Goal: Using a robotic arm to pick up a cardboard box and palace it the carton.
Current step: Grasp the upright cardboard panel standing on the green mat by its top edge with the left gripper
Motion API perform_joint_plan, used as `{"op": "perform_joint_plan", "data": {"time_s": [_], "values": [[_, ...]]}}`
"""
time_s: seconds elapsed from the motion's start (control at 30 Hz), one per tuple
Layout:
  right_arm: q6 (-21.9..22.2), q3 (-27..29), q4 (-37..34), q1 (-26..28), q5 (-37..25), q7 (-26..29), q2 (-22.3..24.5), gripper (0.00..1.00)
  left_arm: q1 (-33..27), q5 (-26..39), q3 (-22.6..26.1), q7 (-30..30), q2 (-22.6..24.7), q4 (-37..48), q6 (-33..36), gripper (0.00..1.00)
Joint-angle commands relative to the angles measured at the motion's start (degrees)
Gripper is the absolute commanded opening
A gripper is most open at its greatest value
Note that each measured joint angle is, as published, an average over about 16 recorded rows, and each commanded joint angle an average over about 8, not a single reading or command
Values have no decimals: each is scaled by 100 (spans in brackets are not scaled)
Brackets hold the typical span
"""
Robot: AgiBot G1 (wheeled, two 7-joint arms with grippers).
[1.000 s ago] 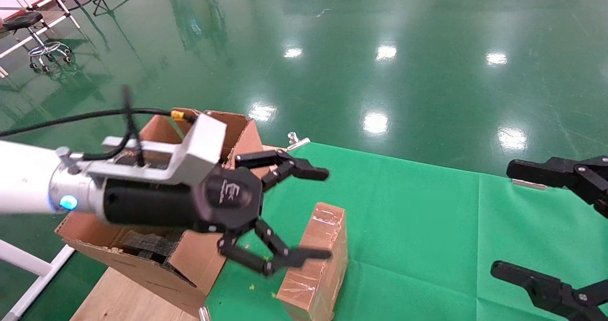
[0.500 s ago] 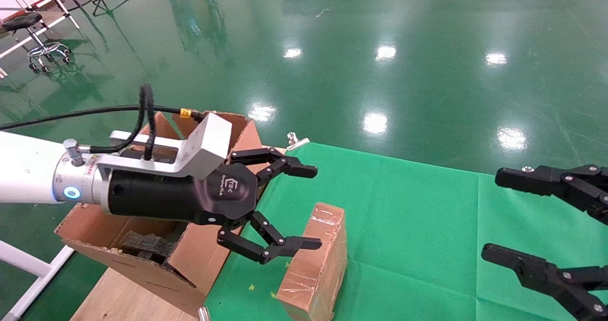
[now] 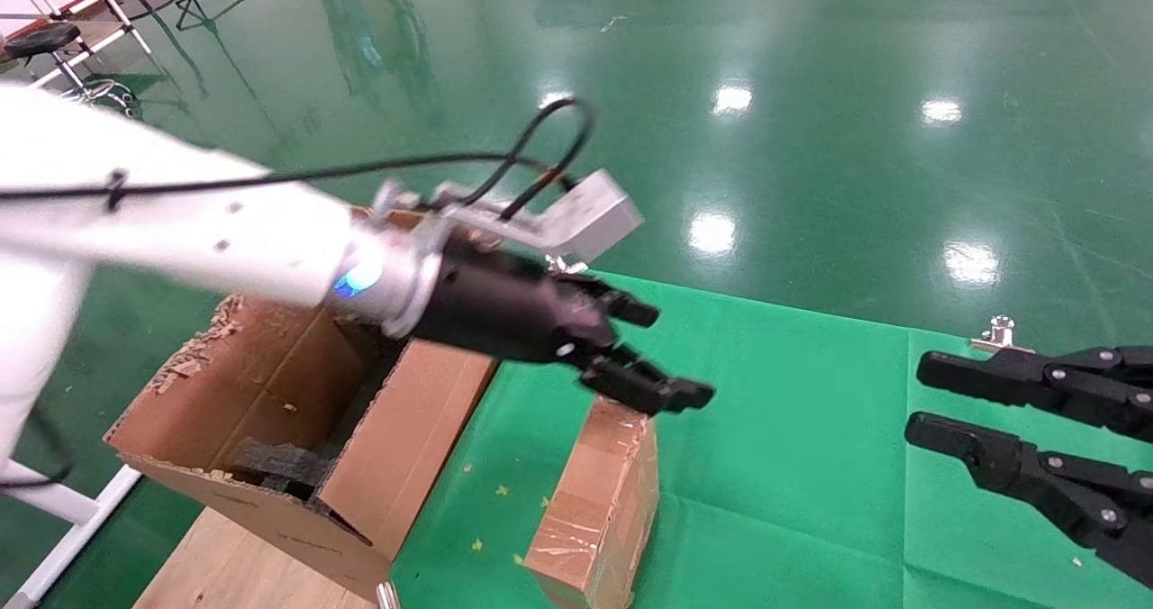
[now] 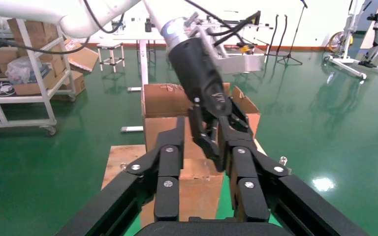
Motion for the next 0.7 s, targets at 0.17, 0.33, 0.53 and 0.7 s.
{"op": "perform_joint_plan", "data": {"time_s": [0.17, 0.33, 0.53, 0.7], "values": [[0, 0, 0, 0, 0, 0, 0, 0, -732, 717, 465, -1509, 517, -38, 440, 100], [0, 0, 0, 0, 0, 0, 0, 0, -1125, 982, 834, -2331, 668, -63, 834, 100], [0, -1, 0, 0, 0, 0, 0, 0, -1541, 1024, 1387, -2721, 719, -75, 961, 100], [0, -1, 0, 0, 0, 0, 0, 0, -1785, 902, 1908, -2868, 715, -79, 957, 100]]}}
